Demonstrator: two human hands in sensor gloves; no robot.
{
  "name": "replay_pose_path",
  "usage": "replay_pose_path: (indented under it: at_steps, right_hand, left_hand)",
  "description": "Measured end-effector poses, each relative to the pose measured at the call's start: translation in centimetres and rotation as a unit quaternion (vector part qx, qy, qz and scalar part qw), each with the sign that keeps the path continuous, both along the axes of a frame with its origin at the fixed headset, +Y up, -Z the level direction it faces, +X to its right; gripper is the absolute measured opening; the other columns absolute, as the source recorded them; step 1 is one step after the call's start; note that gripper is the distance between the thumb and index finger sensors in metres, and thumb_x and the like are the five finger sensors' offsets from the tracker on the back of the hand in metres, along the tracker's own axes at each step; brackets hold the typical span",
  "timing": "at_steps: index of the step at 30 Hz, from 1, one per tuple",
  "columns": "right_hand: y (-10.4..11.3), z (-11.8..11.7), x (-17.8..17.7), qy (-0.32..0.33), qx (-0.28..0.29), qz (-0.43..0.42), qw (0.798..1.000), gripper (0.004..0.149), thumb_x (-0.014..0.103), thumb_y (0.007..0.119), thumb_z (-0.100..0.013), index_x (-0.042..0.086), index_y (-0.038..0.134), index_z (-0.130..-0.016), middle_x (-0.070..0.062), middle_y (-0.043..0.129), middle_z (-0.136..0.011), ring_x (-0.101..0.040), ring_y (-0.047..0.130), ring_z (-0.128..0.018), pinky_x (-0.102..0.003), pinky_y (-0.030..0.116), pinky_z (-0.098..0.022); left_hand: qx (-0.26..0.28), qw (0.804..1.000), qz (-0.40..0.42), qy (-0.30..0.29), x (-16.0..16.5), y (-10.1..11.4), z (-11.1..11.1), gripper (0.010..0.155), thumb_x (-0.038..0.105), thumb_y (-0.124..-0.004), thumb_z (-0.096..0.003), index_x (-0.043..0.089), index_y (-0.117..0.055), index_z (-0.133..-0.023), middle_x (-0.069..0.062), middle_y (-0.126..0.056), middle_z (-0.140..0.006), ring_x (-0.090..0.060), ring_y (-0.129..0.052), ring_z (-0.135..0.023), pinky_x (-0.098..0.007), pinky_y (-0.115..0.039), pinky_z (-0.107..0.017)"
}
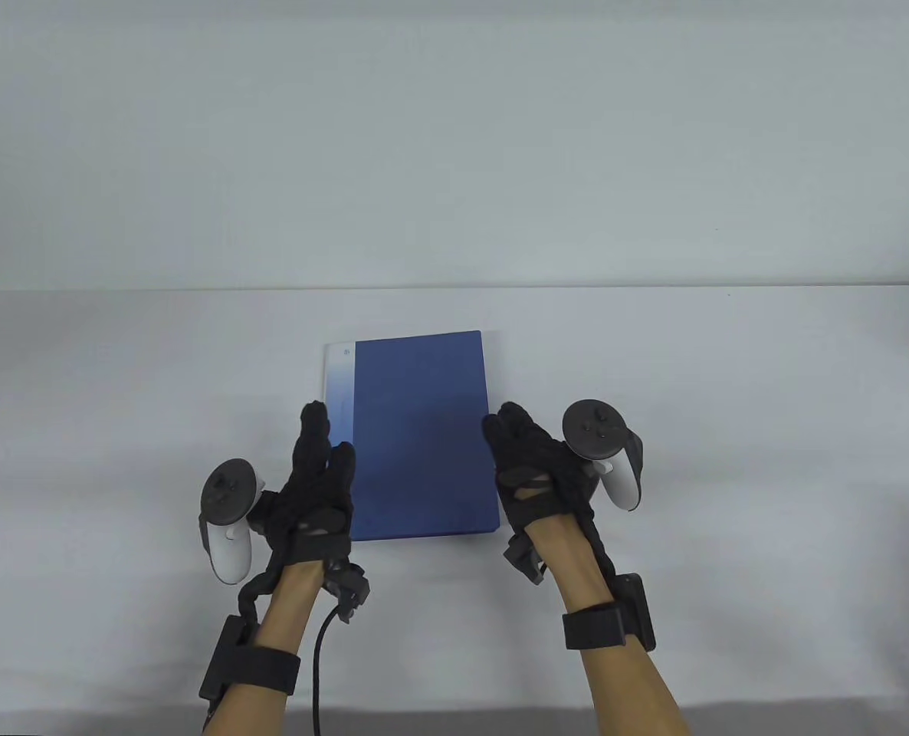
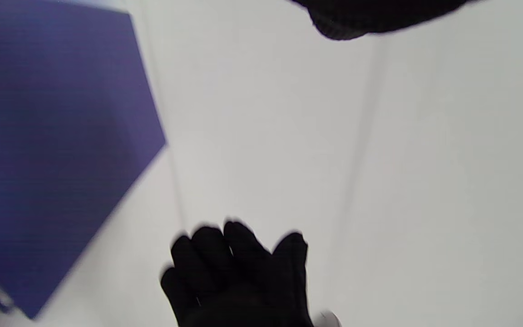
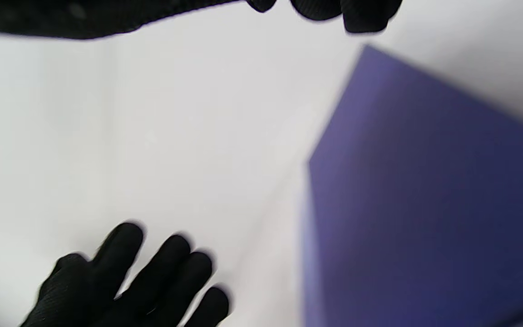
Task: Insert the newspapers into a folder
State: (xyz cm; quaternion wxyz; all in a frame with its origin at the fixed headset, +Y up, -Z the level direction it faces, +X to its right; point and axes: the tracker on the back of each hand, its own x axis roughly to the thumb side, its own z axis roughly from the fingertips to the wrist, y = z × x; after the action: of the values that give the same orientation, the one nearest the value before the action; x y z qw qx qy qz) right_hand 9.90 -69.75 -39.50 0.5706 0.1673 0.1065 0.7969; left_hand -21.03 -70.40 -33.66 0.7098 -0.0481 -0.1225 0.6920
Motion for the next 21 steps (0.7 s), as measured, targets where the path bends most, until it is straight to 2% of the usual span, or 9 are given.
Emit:
replay_pose_path:
  at_steps: [3,7,11,16,21]
  right_hand:
    - [0.1,0.0,-0.8,0.038,0.039,-0.005,0.998,0.087,0.059,0.057,-0.058,0.000,0.017,-0.108,-0.031,0.014,-0.104,-0.061,0.025,-0.094,-0.075,0.030,-0.062]
    - [-0.2,0.3,-1.8,0.039,0.089,0.009,0.995,0.086,0.059,0.057,-0.058,0.001,0.019,-0.108,-0.029,0.013,-0.105,-0.060,0.021,-0.095,-0.076,0.026,-0.062]
    - [-0.8,0.8,-3.1,0.063,0.064,0.086,0.992,0.081,0.059,0.057,-0.058,-0.004,0.035,-0.104,-0.031,0.020,-0.105,-0.061,0.024,-0.095,-0.076,0.026,-0.061]
    - [-1.4,0.8,-3.4,0.080,0.050,0.086,0.992,0.081,0.058,0.057,-0.058,-0.004,0.036,-0.104,-0.032,0.019,-0.104,-0.061,0.023,-0.094,-0.077,0.025,-0.061]
    - [-1.9,0.7,-2.7,0.107,0.034,0.133,0.985,0.083,0.059,0.057,-0.058,-0.004,0.033,-0.105,-0.032,0.019,-0.105,-0.061,0.023,-0.094,-0.077,0.026,-0.061]
  left_hand:
    - [0.060,0.998,0.004,-0.027,1.2,1.3,0.6,0.072,0.051,-0.056,-0.0618,0.043,-0.014,-0.120,-0.008,-0.005,-0.126,-0.043,-0.008,-0.118,-0.068,-0.021,-0.085]
    - [0.059,0.997,-0.009,-0.039,1.2,1.0,0.5,0.070,0.052,-0.056,-0.0616,0.045,-0.019,-0.120,-0.005,-0.010,-0.128,-0.041,-0.008,-0.119,-0.068,-0.021,-0.086]
    - [0.027,0.998,0.036,-0.032,0.1,0.1,-0.2,0.071,0.052,-0.055,-0.0616,0.046,-0.015,-0.119,-0.004,-0.008,-0.129,-0.041,-0.007,-0.119,-0.068,-0.020,-0.086]
    - [0.019,0.999,0.021,-0.016,-0.1,-0.6,0.0,0.070,0.052,-0.055,-0.0616,0.046,-0.016,-0.120,-0.004,-0.011,-0.129,-0.041,-0.008,-0.119,-0.068,-0.021,-0.086]
    - [0.010,1.000,0.015,-0.010,0.7,-1.4,-0.4,0.069,0.052,-0.055,-0.0617,0.045,-0.019,-0.120,-0.005,-0.015,-0.129,-0.040,-0.013,-0.120,-0.067,-0.022,-0.087]
